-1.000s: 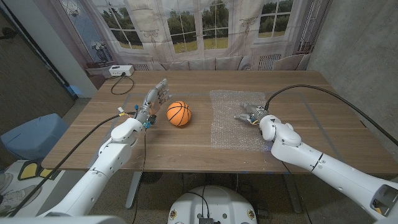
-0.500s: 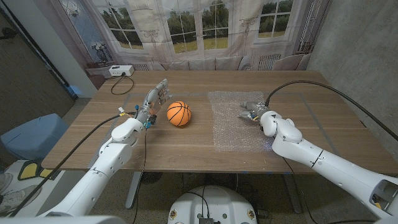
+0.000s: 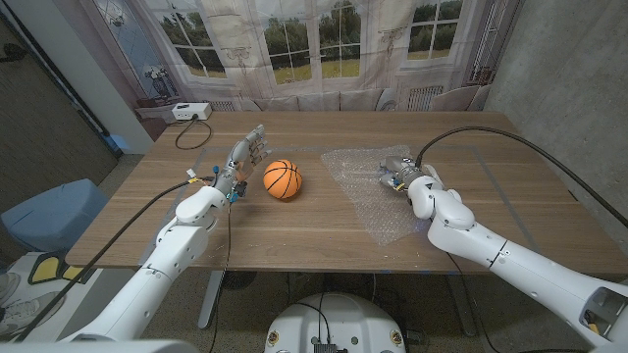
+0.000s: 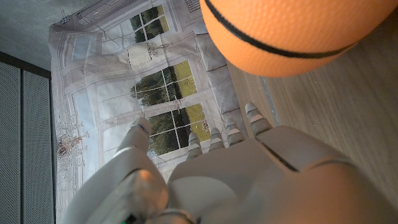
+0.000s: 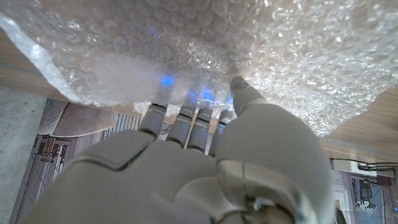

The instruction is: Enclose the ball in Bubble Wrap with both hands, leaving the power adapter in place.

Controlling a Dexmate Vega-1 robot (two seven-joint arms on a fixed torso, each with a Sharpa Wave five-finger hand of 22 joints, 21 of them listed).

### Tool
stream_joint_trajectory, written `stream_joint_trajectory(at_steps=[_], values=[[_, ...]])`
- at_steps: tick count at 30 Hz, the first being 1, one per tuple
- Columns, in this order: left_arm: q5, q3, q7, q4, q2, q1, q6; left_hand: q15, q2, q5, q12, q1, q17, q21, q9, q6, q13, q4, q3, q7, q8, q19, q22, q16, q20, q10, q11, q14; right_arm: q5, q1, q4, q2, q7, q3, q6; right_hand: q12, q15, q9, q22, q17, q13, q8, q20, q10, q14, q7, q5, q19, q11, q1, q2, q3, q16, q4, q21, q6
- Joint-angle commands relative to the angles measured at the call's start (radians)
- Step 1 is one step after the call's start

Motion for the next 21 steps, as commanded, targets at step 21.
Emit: stream_joint_trajectory(at_steps=[21], values=[[0.002,0.004,-0.010,-0.002,0.002,-0.010,0.002,0.002,0.001,0.005,0.002,-0.009,0.005,0.010,0.002,0.001,0.004,0.003,0.000,-0.002,0.002,0.004,0.006,0.006,0.005,-0.011,0.003,-0.004,0.372,-0.185,0.014,0.071,-0.381,0.294,0.467,-0.001,-0.123,0.009,0.033,0.008,0.008,0.015,-0.208,-0.012,0.042,0.017,-0.026,0.248,0.001,-0.022,0.006,-0.014,-0.044,0.028,0.044,0.010]])
